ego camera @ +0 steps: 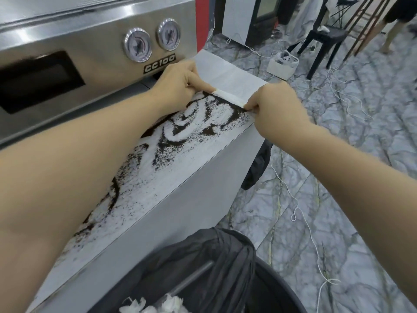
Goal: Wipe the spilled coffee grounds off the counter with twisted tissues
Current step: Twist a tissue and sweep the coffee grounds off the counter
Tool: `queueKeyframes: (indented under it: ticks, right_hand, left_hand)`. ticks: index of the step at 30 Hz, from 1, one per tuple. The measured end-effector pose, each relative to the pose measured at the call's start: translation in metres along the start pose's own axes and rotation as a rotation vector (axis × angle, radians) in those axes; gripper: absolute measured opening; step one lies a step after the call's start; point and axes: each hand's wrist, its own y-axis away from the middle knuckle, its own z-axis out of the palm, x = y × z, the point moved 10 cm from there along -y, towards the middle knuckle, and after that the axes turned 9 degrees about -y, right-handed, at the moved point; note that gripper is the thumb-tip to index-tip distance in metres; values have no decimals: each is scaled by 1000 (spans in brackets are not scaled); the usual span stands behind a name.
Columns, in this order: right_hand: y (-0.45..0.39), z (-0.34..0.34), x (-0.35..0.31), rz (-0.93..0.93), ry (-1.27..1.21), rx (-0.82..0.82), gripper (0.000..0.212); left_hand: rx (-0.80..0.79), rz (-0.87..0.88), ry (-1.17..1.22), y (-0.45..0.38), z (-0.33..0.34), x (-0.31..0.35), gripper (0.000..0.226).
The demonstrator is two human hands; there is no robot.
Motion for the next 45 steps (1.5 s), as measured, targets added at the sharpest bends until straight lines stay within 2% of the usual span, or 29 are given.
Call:
queueKeyframes:
  ticks: [9, 23, 45]
  right_hand:
    - [22, 1, -31, 20, -4, 13, 38]
    - [43, -3, -49, 80, -173, -12, 48]
    - [83, 3, -116, 212, -91, -26, 39]
  left_hand:
    - [-15, 11, 9, 32, -18, -10, 28]
    - [41, -13, 39, 75, -41, -22, 18]
    - [90, 52, 5, 123, -66, -32, 18]
